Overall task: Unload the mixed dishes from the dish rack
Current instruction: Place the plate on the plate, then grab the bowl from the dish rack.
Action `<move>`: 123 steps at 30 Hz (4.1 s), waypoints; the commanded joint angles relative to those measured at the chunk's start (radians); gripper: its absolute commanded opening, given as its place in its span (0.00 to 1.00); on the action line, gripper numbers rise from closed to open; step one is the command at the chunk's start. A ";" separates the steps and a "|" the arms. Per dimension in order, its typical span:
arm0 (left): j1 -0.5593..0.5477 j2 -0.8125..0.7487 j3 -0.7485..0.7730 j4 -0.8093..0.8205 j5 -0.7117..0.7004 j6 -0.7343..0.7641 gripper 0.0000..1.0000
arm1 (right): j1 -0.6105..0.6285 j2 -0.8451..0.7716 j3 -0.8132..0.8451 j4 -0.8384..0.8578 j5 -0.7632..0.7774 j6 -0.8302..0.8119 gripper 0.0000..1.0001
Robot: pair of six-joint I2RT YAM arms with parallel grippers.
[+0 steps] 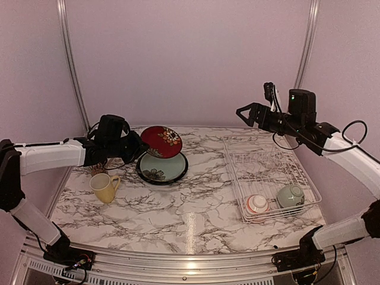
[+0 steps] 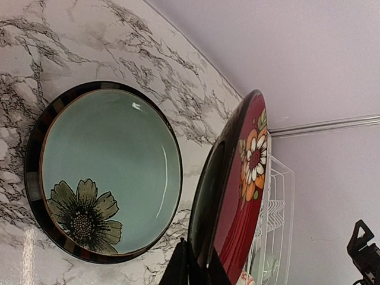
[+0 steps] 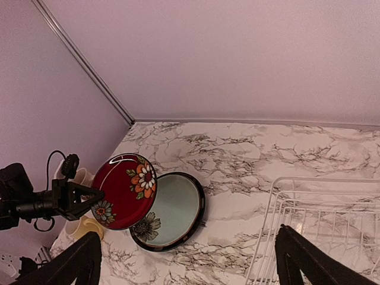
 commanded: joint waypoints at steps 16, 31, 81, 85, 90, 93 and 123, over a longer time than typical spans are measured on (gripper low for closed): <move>0.040 0.138 -0.064 0.085 -0.035 -0.090 0.00 | -0.008 -0.147 -0.034 -0.134 0.164 -0.108 0.98; 0.040 0.242 -0.028 0.117 0.010 -0.093 0.00 | -0.008 -0.150 -0.033 -0.122 0.152 -0.098 0.98; 0.040 0.129 -0.014 -0.071 -0.086 0.122 0.76 | -0.008 0.034 0.140 -0.589 0.453 -0.186 0.98; 0.040 0.098 -0.004 -0.083 -0.094 0.141 0.77 | -0.008 0.133 0.174 -0.752 0.447 -0.124 0.98; 0.018 0.028 0.006 -0.073 -0.085 0.179 0.80 | -0.006 0.196 0.120 -0.915 0.339 -0.074 0.99; -0.013 -0.004 0.042 -0.076 -0.075 0.217 0.81 | -0.002 0.180 0.046 -0.950 0.268 -0.079 0.89; -0.156 -0.130 0.108 -0.042 0.072 0.361 0.95 | 0.173 0.220 -0.093 -0.929 0.260 -0.006 0.69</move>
